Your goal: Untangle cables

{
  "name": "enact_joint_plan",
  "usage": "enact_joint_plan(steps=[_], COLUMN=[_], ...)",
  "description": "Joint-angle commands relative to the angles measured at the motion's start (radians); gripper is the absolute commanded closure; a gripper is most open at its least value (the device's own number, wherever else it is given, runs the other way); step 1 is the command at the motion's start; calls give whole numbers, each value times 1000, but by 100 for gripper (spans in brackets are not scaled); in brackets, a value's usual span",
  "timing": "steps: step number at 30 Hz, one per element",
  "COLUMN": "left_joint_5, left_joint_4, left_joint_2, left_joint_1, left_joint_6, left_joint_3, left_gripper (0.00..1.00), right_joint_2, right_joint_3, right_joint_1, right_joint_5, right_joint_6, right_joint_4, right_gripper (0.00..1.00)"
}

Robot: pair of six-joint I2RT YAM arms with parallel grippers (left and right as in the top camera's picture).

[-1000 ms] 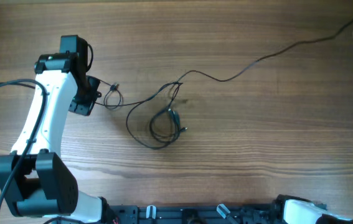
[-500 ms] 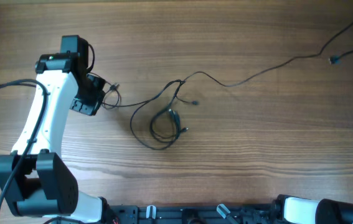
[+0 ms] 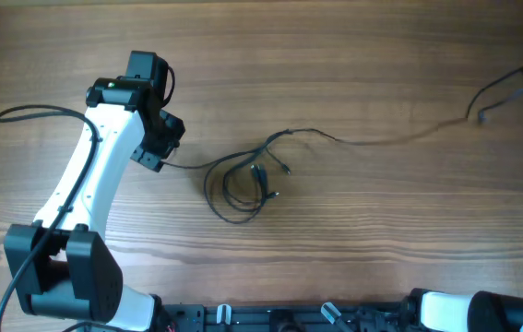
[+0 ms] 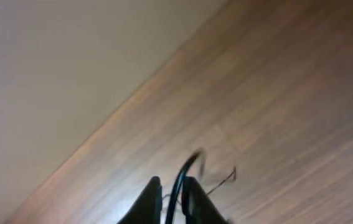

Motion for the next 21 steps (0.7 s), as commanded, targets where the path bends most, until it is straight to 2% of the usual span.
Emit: enact_joint_plan(steps=[1, 5, 8, 10, 12, 14, 16, 18, 21], left_joint_5=[-6, 80, 84, 84, 85, 85, 89, 88, 100], left_joint_4=[-7, 0, 3, 9, 23, 40, 50, 61, 92], left_joint_2=[10, 10, 10, 10, 10, 11, 11, 11, 11], left_joint_1=[-11, -32, -60, -81, -101, -127, -154, -183, -221], left_joint_6=[4, 84, 88, 90, 113, 134, 134, 137, 208], left_joint_3=[-5, -5, -5, -5, -5, -5, -5, -5, -5], left_gripper=[36, 35, 34, 32, 30, 28, 23, 23, 18], right_joint_2=[52, 87, 110, 129, 144, 164, 179, 192, 212], right_joint_3=[-3, -19, -43, -47, -47, -47, -48, -49, -49], right_joint_1=[-4, -4, -4, -4, -4, 3, 23, 50, 106], right_joint_5=[50, 45, -44, -164, -282, -398, -438, -437, -431], right_joint_6=[-11, -12, -79, -182, -278, -375, -404, -404, -405], right_joint_4=[-24, -50, -50, -50, -50, -50, -51, -51, -50], right_gripper=[78, 71, 43, 27, 17, 9, 3, 1, 0])
